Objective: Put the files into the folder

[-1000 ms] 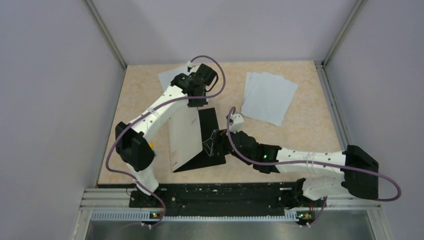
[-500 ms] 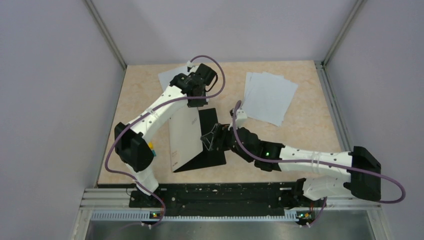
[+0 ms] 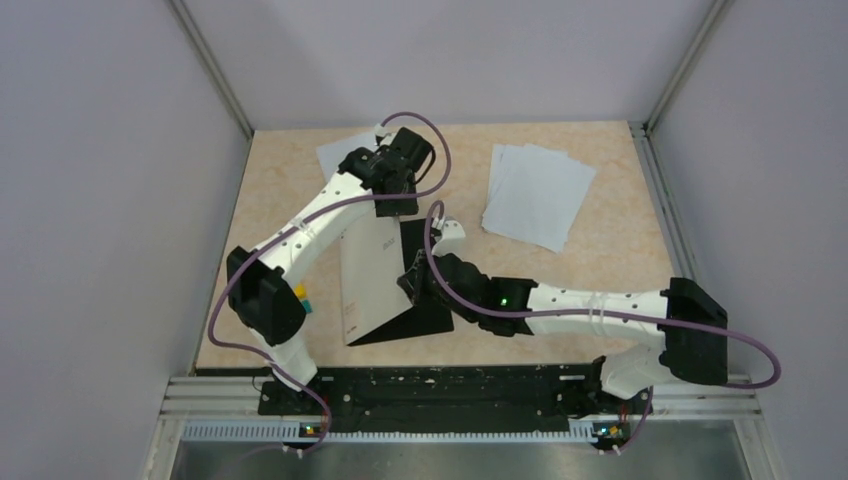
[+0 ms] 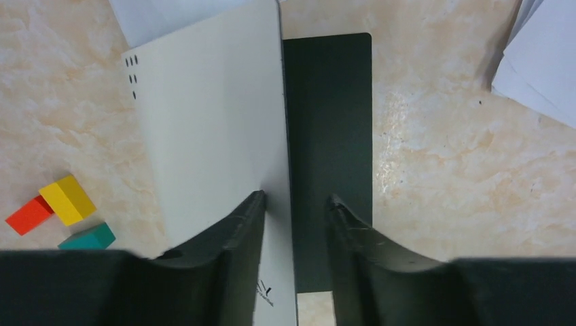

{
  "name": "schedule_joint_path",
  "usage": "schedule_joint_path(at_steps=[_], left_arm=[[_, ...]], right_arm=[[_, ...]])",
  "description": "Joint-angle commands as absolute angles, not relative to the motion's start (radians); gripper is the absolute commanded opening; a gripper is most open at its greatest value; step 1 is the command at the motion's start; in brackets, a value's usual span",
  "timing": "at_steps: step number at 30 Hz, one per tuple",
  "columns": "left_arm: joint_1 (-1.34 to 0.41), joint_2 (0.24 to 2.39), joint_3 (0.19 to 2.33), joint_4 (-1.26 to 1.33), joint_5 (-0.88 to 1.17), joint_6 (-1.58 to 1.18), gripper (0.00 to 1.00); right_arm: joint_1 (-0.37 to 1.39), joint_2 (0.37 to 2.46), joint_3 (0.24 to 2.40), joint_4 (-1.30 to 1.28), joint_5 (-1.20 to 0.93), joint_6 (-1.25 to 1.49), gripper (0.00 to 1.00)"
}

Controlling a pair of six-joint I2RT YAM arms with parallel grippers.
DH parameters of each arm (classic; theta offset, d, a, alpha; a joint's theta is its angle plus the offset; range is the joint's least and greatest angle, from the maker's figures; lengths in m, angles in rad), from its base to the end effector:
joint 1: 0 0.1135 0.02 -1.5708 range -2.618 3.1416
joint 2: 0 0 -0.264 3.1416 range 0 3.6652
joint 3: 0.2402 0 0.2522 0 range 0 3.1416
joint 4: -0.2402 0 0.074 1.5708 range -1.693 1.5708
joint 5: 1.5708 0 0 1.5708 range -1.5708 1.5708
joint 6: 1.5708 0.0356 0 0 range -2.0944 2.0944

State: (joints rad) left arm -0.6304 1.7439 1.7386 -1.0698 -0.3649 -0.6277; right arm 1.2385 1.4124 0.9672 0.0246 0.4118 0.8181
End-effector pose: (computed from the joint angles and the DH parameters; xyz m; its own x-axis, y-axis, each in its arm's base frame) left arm 0.2997 -0.2030 0.3379 -0.8180 -0.0822 -0.5693 -0.0826 0.9963 -0.0253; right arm 0.1187 0.3003 0.2793 -0.6363 0.2064 -0.7433 -0.4135 0.7222 0.5545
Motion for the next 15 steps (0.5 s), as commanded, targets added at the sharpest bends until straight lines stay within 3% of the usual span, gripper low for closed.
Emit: schedule_joint_path(at_steps=[1, 3, 5, 15], left_arm=[[-0.644, 1.667, 1.740, -1.059, -0.303, -0.650, 0.51], [-0.647, 1.661, 1.744, -1.082, -0.309, -0.653, 0.60], [-0.652, 1.654, 1.746, -1.101, -0.318, -0.652, 0.64], [-0.666, 1.602, 1.710, -1.211, -0.455, -0.613, 0.55]], right_arm=[[1.292, 1.430, 1.063, -0.063, 0.508, 0.808, 0.01], [1.318, 1.444, 1.102, -0.110, 0.552, 0.810, 0.00], [1.341, 1.460, 1.141, -0.152, 0.591, 0.816, 0.00], [1.429, 1.567, 1.341, -0.349, 0.727, 0.868, 0.00]])
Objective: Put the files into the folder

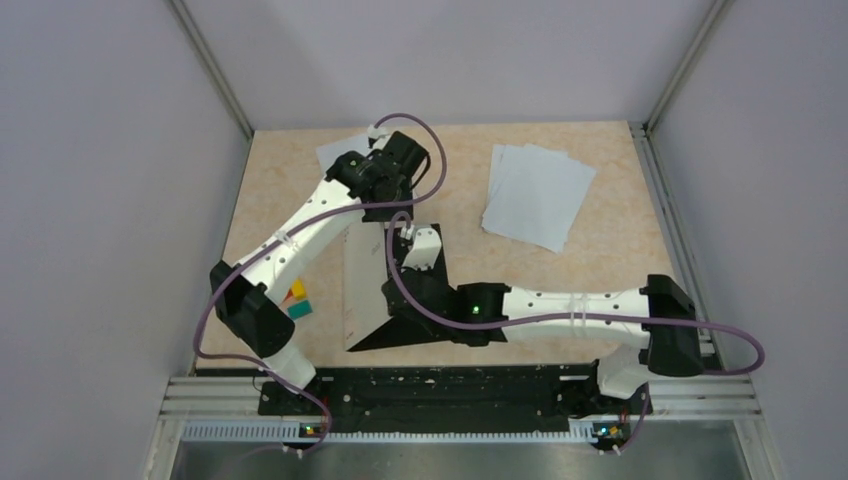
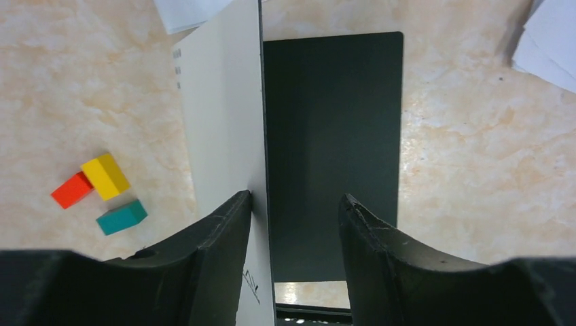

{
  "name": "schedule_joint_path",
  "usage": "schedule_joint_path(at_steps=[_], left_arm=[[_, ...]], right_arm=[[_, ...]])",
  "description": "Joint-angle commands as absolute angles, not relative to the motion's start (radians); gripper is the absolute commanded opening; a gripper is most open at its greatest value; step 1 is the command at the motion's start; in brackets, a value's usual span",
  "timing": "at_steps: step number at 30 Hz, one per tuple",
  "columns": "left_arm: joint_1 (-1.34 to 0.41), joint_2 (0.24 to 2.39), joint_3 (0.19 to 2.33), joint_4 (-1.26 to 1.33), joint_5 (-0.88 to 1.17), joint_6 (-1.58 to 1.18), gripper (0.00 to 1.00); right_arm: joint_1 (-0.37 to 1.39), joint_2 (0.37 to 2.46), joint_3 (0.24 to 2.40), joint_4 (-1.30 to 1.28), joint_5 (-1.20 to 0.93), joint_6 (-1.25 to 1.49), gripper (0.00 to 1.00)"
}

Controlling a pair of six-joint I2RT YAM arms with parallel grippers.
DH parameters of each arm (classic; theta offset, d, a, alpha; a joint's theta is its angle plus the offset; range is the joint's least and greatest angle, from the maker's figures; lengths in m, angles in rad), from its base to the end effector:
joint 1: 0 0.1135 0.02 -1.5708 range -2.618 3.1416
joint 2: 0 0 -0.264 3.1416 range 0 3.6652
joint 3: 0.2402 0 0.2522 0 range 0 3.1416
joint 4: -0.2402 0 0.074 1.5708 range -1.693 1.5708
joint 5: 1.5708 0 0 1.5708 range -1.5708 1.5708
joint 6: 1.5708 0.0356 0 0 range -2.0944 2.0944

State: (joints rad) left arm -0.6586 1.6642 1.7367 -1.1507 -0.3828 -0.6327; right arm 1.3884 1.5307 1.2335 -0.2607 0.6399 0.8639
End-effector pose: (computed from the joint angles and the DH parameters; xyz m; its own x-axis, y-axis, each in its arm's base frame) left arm 0.2732 -0.1946 0.3596 -0.8150 -0.0628 -0.5760 -0.0669 0.9977 -0.0142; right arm 0.0841 0.3386 0.3086 -0.5923 0.1513 -0.7914 -0.3796 0.8139 0.4398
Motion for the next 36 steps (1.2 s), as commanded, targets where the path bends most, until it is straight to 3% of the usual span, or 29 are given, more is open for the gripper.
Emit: schedule_joint_path(at_steps=[1, 8, 15, 17, 21, 23, 27, 36], left_arm=[[-0.666, 1.595, 1.698, -1.216, -0.466, -0.604, 0.53], [-0.666, 1.563, 1.624, -1.248, -0.536, -0.597, 0.39], [-0.666, 1.532, 1.591, -1.226, -0.529, -0.563, 0.08], [-0.664, 1.513, 1.588, -1.214, -0.503, -0.547, 0.01], [-0.656, 1.452, 1.554, -1.175, -0.455, -0.539, 0.00], [-0.652, 1.419, 1.539, -1.152, -0.423, -0.542, 0.00], [-0.647, 1.364, 1.535, -1.124, -0.353, -0.554, 0.00], [-0.638, 1.208, 1.417, -0.960, -0.142, -0.620, 0.00]], right_arm=[[1.435, 1.579, 1.359, -0.366, 0.735, 0.874, 0.00], [1.456, 1.646, 1.460, -0.439, 0.764, 0.894, 0.00], [1.457, 1.659, 1.502, -0.452, 0.758, 0.879, 0.00], [1.457, 1.630, 1.485, -0.439, 0.747, 0.858, 0.15], [1.452, 1.527, 1.425, -0.454, 0.704, 0.815, 0.63], [1.437, 1.451, 1.385, -0.480, 0.657, 0.809, 0.76], [1.377, 1.293, 1.315, -0.574, 0.595, 0.813, 0.84], [1.193, 1.021, 1.198, -0.788, 0.575, 0.829, 0.89]])
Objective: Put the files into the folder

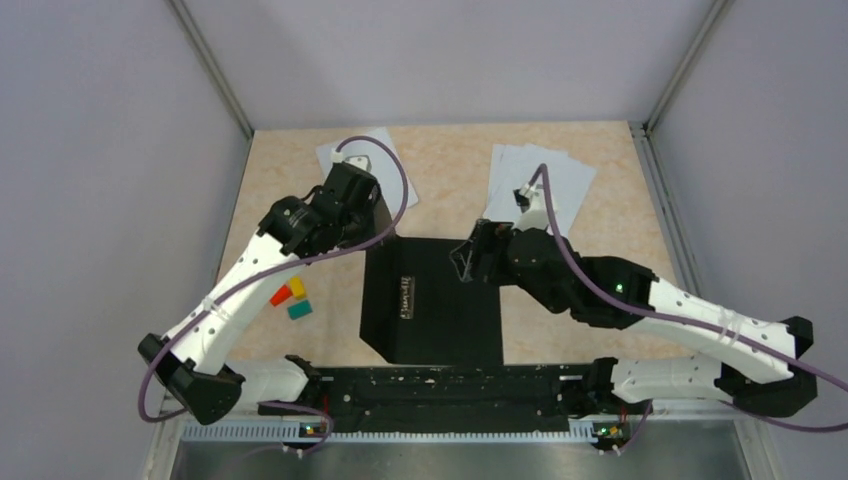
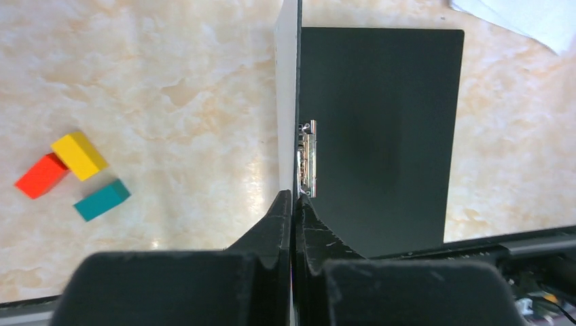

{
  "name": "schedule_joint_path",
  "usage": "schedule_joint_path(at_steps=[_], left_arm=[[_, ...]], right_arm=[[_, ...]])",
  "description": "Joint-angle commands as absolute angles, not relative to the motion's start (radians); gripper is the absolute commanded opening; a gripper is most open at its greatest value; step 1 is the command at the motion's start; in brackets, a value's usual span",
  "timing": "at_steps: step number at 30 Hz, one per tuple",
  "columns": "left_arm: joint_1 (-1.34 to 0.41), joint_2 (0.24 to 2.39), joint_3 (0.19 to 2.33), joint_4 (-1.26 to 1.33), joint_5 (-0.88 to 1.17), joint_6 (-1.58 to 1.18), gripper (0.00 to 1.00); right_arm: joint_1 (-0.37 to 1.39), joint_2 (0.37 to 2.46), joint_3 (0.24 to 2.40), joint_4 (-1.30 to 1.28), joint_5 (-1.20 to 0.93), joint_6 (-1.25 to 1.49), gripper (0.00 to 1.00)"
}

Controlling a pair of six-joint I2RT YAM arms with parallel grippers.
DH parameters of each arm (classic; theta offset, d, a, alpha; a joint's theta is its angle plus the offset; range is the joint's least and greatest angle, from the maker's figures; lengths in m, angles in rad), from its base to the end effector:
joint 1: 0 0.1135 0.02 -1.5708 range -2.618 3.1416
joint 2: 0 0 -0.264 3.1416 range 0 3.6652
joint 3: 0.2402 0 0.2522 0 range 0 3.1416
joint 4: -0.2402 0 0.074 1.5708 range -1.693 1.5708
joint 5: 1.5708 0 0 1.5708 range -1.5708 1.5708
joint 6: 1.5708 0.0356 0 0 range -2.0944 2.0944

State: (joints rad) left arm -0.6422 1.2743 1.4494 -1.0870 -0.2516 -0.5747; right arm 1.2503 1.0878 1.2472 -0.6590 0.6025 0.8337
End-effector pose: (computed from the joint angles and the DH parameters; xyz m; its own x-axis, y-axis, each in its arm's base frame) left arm 0.1975 -0.1367 0.3820 -0.7804 -0.0737 -0.6209 0.0403 0.9850 -0.1676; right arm 0.0886 0.2028 0.3959 -0.5644 0.2362 -0.7910 -0.3085 0.8284 0.4674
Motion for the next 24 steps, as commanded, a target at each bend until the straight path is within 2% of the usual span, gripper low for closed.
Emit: schedule_joint_path(at_steps=[1, 13, 24], left_arm=[[-0.637, 1.195, 1.403, -0.952, -0.130, -0.625, 0.00], [-0.630, 1.002, 1.154, -0.749, -0.024, -0.721, 0.00], [-0.577, 0.904, 1.009, -0.729, 0.029, -0.679, 0.00]], right_arm=[[1.176, 1.004, 1.192, -0.808, 0.569, 0.825, 0.89], [1.134, 0.975, 1.188, -0.913, 0.537, 0.808, 0.92], [1.133, 1.024, 1.144, -0.872, 0.495, 0.833, 0.92]])
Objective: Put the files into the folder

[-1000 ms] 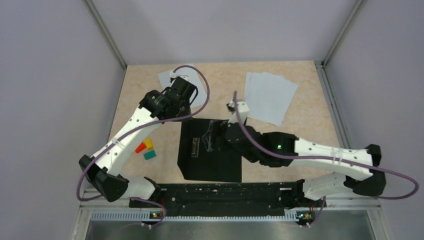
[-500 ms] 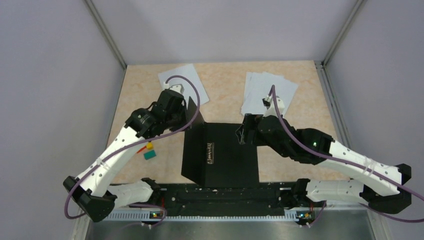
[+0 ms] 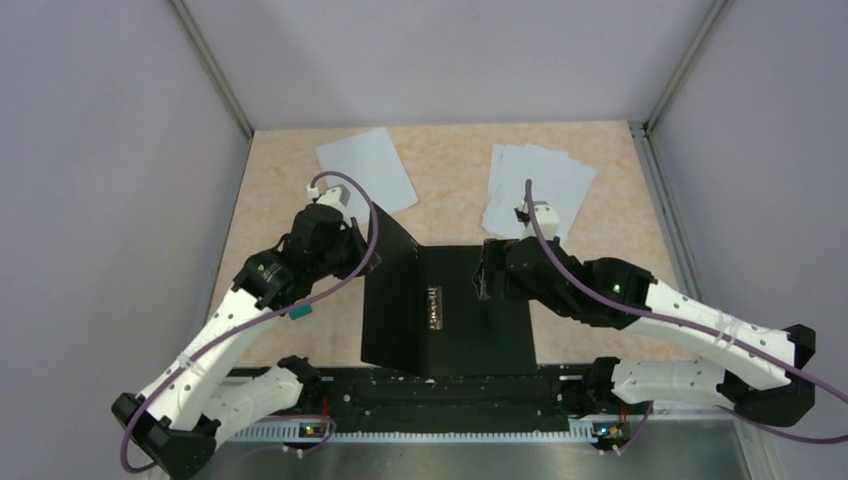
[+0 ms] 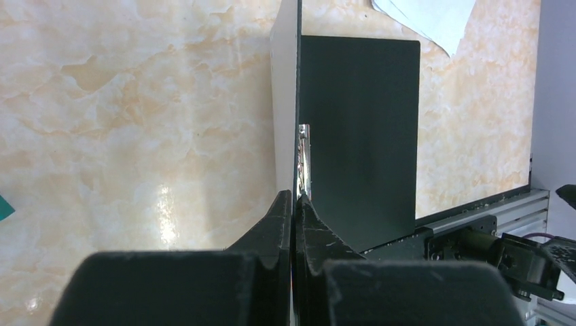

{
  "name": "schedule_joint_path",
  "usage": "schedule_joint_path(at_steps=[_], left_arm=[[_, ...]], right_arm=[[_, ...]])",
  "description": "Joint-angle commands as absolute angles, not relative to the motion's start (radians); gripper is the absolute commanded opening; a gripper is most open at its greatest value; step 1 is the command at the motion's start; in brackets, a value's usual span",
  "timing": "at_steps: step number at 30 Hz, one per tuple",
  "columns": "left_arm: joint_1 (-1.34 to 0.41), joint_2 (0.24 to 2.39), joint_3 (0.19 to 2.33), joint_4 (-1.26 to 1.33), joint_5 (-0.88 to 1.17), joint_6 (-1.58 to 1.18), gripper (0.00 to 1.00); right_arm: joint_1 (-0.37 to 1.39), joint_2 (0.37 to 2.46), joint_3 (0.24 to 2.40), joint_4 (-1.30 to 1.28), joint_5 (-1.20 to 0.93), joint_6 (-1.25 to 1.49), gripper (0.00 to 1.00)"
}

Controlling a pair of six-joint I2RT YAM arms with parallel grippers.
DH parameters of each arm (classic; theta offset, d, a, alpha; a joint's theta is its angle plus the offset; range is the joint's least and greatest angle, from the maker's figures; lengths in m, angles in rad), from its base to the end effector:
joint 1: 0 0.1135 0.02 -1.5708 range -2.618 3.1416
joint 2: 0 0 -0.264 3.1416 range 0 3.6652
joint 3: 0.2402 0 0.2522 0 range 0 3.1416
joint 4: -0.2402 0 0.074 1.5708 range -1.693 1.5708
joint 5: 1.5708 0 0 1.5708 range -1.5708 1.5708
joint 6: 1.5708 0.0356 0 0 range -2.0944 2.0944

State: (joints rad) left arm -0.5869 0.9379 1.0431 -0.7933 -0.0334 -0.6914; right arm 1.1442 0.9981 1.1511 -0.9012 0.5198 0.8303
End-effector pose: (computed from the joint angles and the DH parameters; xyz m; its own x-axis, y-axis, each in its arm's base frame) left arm 0.1554 -0.1019 0.3422 -0.7466 -0.2688 -0.6086 0.0727 0.8763 -0.4762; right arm 0.0934 0.1627 0.3606 -0.6620 0.0919 -0.7439 -0.2236 0.9230 0.3130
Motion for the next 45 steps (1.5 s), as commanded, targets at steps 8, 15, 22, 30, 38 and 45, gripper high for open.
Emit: schedule_joint_path(at_steps=[8, 15, 22, 30, 38, 45], left_arm=[[-0.513, 0.918, 0.968, -0.834, -0.179, -0.646, 0.33], [-0.393, 1.022, 1.008, -0.905, -0.362, -0.673, 0.63], [-0.348, 1.055, 1.138, -0.931, -0.487, -0.619, 0.77], [-0.348, 0.978, 1.090, -0.860, -0.288, -0.582, 0.67], [-0.349, 0.942, 0.976, -0.833, -0.259, -0.589, 0.65], [-0.349, 1.004, 0.988, -0.803, -0.210, -0.606, 0.66]], right_arm=[[1.132, 1.101, 1.089, -0.800, 0.479, 0.854, 0.91], [1.131, 1.190, 1.024, -0.681, 0.460, 0.884, 0.89], [1.129, 1.376, 1.001, -0.530, 0.434, 0.886, 0.81], [1.151, 1.634, 1.103, -0.479, 0.444, 0.823, 0.73], [1.169, 1.783, 1.167, -0.440, 0.455, 0.775, 0.74], [1.160, 1.813, 1.118, -0.416, 0.456, 0.788, 0.67]])
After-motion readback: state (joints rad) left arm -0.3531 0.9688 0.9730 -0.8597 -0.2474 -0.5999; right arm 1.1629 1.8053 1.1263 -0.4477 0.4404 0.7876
